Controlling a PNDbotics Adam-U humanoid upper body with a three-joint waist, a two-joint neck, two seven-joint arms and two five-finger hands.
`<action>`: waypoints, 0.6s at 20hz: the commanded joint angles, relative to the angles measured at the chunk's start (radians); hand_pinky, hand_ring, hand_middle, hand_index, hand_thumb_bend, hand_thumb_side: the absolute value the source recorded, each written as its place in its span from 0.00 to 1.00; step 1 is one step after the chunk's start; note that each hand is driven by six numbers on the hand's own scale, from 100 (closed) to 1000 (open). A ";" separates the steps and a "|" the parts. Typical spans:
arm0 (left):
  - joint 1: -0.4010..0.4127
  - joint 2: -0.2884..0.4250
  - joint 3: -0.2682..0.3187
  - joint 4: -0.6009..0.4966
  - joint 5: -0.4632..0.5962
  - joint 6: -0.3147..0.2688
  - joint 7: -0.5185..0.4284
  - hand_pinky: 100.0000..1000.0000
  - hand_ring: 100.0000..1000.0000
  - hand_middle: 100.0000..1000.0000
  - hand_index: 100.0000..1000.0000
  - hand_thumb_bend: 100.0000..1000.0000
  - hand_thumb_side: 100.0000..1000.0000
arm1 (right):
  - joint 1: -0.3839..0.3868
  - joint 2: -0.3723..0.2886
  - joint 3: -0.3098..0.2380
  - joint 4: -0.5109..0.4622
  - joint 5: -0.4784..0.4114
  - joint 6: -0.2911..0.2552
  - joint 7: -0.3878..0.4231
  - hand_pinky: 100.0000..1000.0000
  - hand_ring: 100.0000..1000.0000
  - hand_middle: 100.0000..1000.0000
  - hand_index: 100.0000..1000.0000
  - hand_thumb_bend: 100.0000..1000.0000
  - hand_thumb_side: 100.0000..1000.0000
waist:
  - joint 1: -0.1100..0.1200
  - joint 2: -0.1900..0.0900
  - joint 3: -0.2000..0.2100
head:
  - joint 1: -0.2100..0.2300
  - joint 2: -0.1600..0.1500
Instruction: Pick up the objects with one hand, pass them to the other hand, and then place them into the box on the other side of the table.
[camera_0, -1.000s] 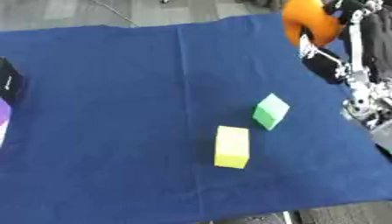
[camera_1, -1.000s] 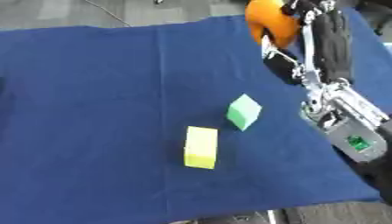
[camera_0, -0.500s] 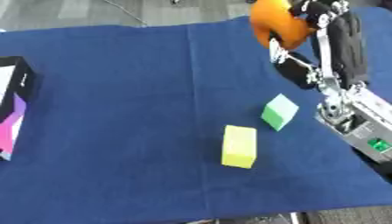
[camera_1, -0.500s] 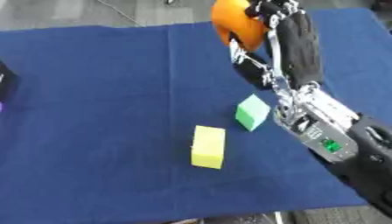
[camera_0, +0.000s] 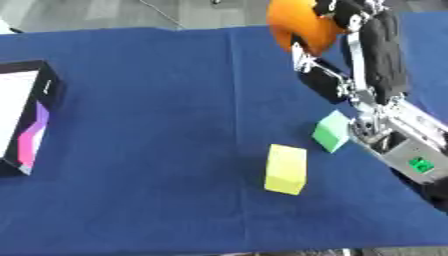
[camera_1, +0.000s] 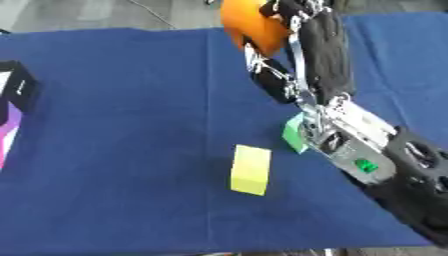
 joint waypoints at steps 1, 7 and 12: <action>-0.040 -0.025 -0.018 0.053 -0.044 -0.016 -0.036 0.89 1.00 0.71 0.87 0.00 0.60 | -0.025 -0.009 0.014 -0.010 -0.019 -0.032 -0.050 0.37 0.35 0.46 0.48 0.00 0.00 | 0.000 -0.013 0.006 | 0.002 -0.010; -0.083 -0.097 -0.040 0.145 -0.133 -0.080 -0.087 0.89 1.00 0.73 0.88 0.00 0.46 | -0.041 -0.005 0.065 -0.010 -0.013 -0.121 -0.055 0.37 0.35 0.46 0.48 0.00 0.00 | 0.000 -0.004 0.018 | -0.007 -0.012; -0.111 -0.149 -0.041 0.176 -0.204 -0.154 -0.138 0.89 1.00 0.74 0.88 0.00 0.28 | -0.056 0.006 0.090 -0.010 -0.043 -0.196 -0.016 0.35 0.34 0.47 0.48 0.00 0.00 | -0.001 0.000 0.028 | -0.014 -0.014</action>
